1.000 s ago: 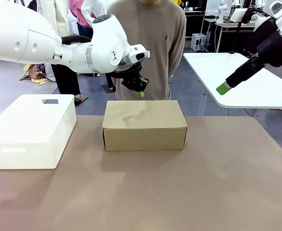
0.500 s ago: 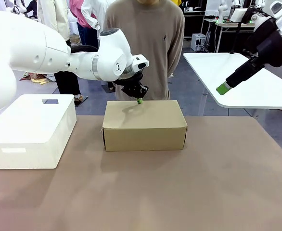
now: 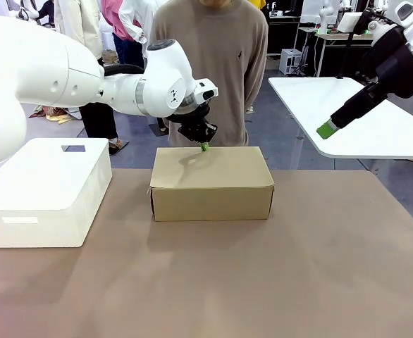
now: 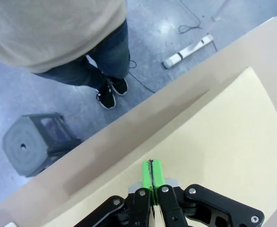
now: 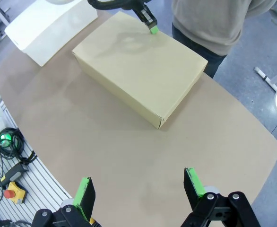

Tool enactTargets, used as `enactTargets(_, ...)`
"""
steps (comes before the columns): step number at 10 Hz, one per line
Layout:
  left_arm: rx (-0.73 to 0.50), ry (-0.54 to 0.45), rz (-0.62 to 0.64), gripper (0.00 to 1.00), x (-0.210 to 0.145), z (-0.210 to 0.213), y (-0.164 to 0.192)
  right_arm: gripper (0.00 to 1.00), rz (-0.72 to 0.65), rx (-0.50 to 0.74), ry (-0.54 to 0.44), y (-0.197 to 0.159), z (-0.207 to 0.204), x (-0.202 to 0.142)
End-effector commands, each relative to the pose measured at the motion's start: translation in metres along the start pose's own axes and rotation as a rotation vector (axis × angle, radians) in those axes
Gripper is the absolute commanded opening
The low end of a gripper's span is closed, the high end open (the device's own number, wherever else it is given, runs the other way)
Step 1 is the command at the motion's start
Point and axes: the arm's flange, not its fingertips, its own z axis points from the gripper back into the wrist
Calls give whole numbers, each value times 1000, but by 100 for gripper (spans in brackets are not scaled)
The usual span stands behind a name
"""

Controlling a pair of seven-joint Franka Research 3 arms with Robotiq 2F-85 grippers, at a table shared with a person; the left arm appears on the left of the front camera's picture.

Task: Pack the shoes into the box.
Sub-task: Press down on the lid of the Shoes Box.

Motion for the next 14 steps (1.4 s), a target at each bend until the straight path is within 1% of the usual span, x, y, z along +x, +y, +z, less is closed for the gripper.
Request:
enactTargets(1, 77, -28, 45, 0, -12, 37, -7, 100, 3, -11, 5, -2, 0, 0)
enactTargets(5, 46, -76, 27, 0, -36, 87, -11, 100, 3, -11, 5, -2, 0, 0)
enactTargets(6, 18, -72, -33, 0, -50, 103, -12, 100, 3, -11, 5, -2, 0, 0)
enactTargets(7, 40, -62, 22, 0, -10, 81, -15, 100, 3, -11, 5, -2, 0, 0)
enactTargets(14, 40, -62, 22, 0, -10, 81, -15, 100, 3, -11, 5, -2, 0, 0)
